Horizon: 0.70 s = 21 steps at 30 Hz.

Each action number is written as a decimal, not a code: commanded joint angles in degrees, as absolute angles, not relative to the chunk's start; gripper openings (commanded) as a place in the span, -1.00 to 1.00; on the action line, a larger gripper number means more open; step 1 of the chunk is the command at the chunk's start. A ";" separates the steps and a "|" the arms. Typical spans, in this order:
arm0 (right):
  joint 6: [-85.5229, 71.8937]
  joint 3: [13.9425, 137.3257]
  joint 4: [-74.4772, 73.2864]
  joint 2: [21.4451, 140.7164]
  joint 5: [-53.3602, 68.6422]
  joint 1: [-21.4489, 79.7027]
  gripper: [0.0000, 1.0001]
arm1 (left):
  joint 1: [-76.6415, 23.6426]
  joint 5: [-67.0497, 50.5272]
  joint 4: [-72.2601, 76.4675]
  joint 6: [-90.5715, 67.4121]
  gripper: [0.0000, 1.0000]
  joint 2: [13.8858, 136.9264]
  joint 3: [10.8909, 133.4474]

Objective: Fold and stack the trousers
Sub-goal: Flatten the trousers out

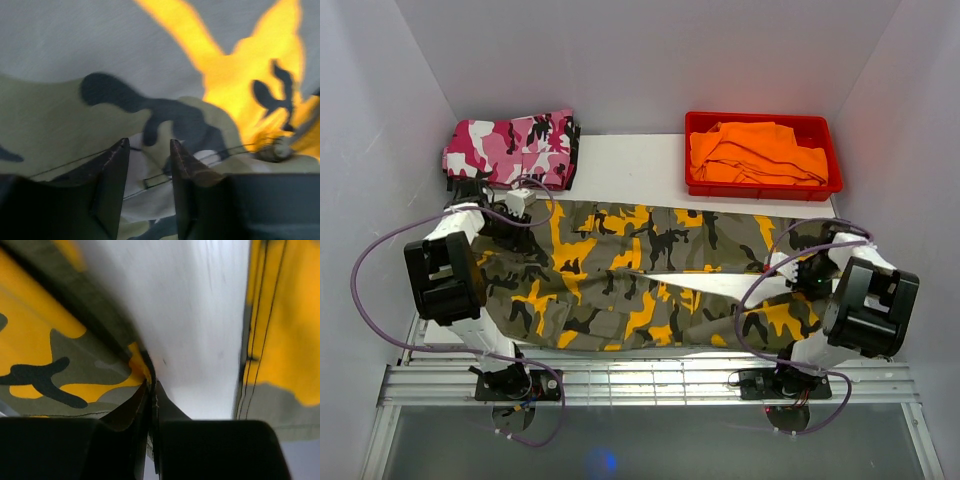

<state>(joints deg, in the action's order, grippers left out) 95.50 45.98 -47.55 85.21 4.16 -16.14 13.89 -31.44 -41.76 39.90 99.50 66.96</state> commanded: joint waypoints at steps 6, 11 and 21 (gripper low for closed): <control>97.57 57.74 -45.00 98.43 -11.50 -25.22 -0.85 | 17.66 -19.52 -33.23 32.70 -0.37 107.39 67.32; 96.86 58.01 -40.72 100.99 -11.78 -24.35 -0.76 | 17.75 -16.18 -31.03 29.71 -0.43 111.79 70.57; 85.62 66.79 -39.19 100.81 -4.93 -18.72 0.27 | 18.02 -20.62 -32.42 26.19 0.33 110.05 74.35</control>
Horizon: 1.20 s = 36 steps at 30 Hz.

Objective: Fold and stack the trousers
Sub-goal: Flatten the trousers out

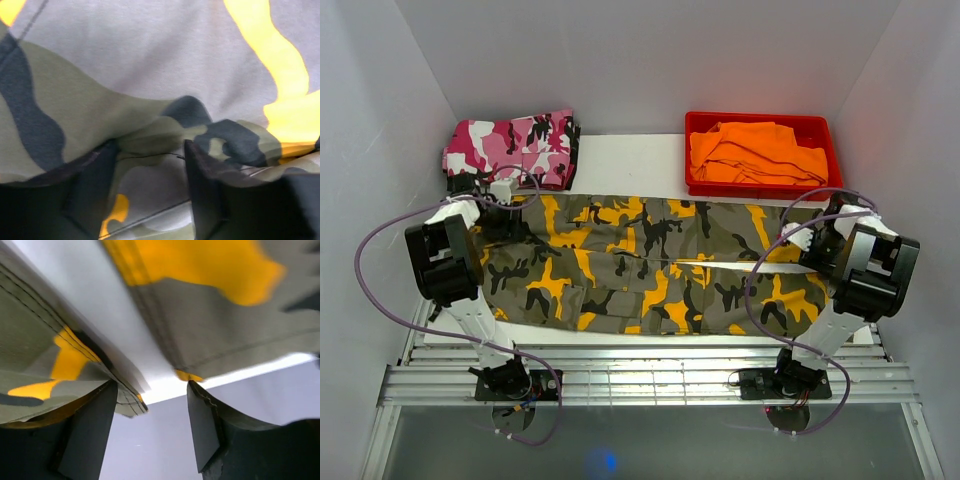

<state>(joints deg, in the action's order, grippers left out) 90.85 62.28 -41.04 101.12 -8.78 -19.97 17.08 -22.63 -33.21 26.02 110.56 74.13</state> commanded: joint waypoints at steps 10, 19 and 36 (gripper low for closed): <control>76.84 73.82 -45.70 93.95 7.01 -19.34 0.32 | 20.30 -33.75 -42.62 35.33 0.95 99.66 78.83; 56.36 82.69 -40.35 107.21 10.29 -13.72 0.02 | 20.13 -32.17 -40.52 29.37 0.72 113.18 89.19; 64.59 70.50 -36.56 111.27 0.97 -15.29 -0.55 | 20.04 -22.94 -37.09 36.55 0.51 109.53 69.46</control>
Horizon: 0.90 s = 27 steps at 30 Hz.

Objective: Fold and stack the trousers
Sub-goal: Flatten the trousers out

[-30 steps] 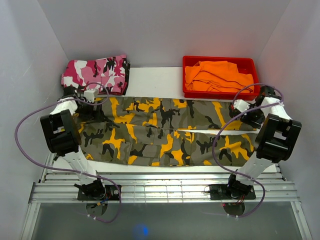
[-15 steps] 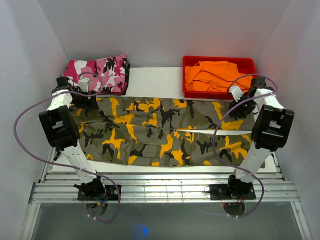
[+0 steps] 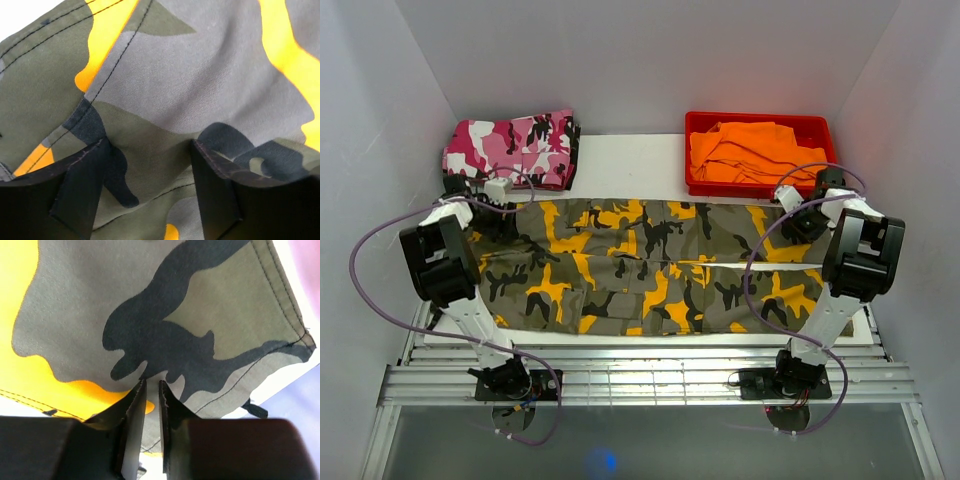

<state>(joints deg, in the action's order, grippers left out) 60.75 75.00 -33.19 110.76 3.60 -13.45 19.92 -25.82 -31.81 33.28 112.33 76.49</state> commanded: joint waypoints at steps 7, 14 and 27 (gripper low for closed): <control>70.05 68.72 -40.77 105.74 3.06 -16.52 -0.53 | 21.44 -23.82 -40.08 38.84 0.63 104.51 68.37; 75.14 83.63 -47.72 104.05 7.74 -17.23 0.34 | 23.55 -32.42 -50.16 43.23 0.96 107.13 86.35; 86.13 108.98 -61.09 125.15 8.00 -17.58 0.22 | 23.82 -39.55 -50.98 39.73 0.96 108.64 90.55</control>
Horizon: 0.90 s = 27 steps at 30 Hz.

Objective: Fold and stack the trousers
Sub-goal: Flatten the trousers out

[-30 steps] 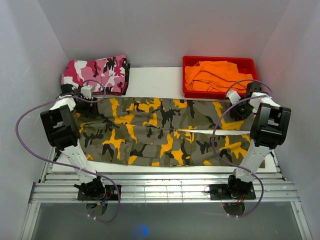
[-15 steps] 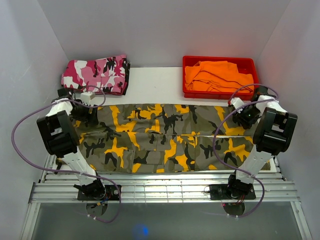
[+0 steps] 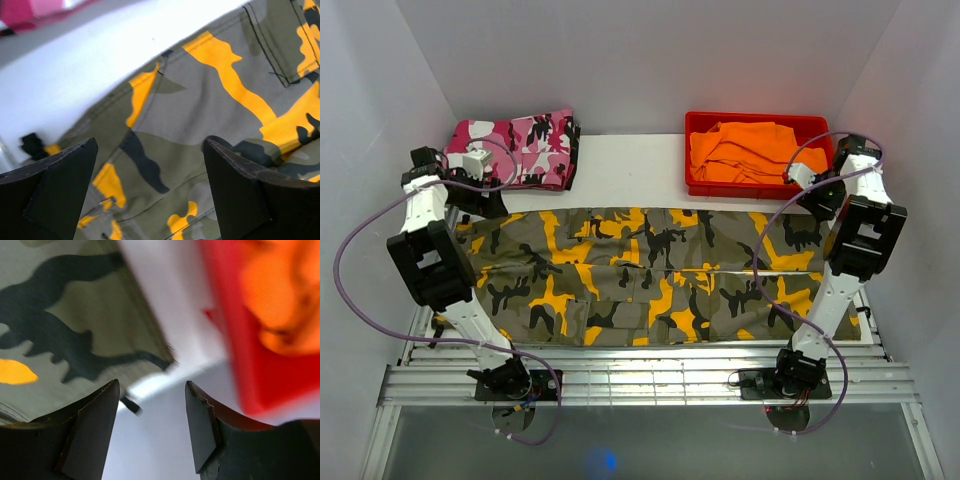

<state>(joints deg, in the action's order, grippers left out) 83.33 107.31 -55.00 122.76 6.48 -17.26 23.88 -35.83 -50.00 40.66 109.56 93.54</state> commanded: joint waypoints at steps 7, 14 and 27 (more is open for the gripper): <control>79.65 108.19 -52.05 127.61 10.63 -19.24 0.25 | 23.91 -39.55 -48.17 38.59 0.96 105.65 84.12; 77.60 106.44 -49.22 128.58 13.71 -20.30 0.27 | 23.91 -38.15 -48.78 37.35 0.96 106.17 86.12; 84.98 104.15 -52.20 134.91 14.15 -20.04 0.13 | 27.41 -36.39 -48.69 33.13 0.96 109.77 95.18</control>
